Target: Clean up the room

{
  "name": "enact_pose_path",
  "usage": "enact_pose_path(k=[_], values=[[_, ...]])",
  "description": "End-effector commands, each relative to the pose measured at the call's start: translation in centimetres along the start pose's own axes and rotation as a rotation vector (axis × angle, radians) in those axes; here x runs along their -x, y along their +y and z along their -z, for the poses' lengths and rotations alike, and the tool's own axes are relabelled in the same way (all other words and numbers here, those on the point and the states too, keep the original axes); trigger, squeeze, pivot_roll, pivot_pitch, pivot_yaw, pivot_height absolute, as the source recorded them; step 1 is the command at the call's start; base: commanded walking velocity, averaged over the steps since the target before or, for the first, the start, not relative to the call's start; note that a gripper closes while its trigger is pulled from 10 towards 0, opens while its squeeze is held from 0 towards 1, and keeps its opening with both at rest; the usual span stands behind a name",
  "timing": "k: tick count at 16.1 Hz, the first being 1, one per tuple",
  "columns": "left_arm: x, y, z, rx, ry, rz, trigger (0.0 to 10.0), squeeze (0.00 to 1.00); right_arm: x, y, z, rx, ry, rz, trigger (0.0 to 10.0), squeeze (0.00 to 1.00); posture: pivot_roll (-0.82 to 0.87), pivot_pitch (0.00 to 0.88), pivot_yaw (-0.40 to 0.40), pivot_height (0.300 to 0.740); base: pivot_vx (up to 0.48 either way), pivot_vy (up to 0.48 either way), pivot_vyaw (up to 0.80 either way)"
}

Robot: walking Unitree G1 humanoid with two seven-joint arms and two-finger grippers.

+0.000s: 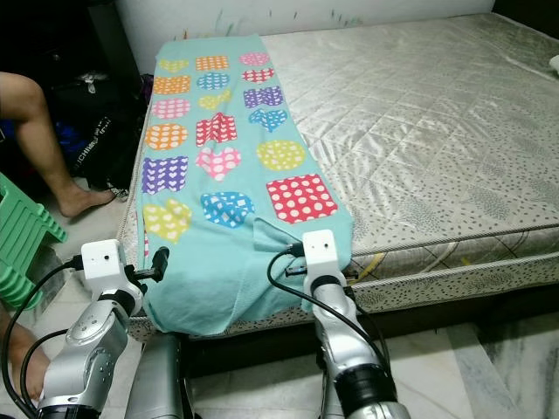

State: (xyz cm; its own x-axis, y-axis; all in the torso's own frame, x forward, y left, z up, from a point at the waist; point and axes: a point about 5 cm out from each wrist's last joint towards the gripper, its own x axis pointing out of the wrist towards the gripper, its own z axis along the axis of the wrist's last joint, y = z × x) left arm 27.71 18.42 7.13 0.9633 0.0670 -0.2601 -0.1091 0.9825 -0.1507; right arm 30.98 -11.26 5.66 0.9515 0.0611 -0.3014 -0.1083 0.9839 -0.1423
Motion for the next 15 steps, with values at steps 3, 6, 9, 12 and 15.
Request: enact_pose_path(k=[3,6,9,12,15], values=[[0.4,0.8,-0.3,-0.009,-0.010,-0.016,10.0,0.00,1.2,-0.9,0.6,0.030,0.039,-0.057,0.0,0.00,-0.10,0.008,0.050,0.492,0.000,0.000,0.00],[0.7,1.0,-0.1,-0.011,-0.002,-0.015,10.0,0.00,2.4,-1.0,1.9,0.038,0.099,-0.102,0.0,0.00,-0.10,0.010,0.050,0.492,0.000,0.000,0.00],[0.9,1.3,0.0,-0.016,0.003,-0.017,10.0,0.00,3.1,-1.7,2.3,0.043,0.130,-0.115,0.0,0.00,-0.09,0.009,0.052,0.492,0.000,0.000,0.00],[0.9,1.4,0.0,-0.019,0.005,-0.020,10.0,0.00,3.2,-3.2,2.4,0.068,0.154,-0.079,0.0,0.00,-0.09,0.005,0.052,0.492,0.000,0.000,0.00],[1.0,1.4,0.0,-0.018,0.005,-0.020,10.0,0.00,2.8,-5.3,2.1,0.068,0.155,-0.006,0.0,0.00,-0.09,0.000,0.050,0.492,0.000,0.000,0.00]])
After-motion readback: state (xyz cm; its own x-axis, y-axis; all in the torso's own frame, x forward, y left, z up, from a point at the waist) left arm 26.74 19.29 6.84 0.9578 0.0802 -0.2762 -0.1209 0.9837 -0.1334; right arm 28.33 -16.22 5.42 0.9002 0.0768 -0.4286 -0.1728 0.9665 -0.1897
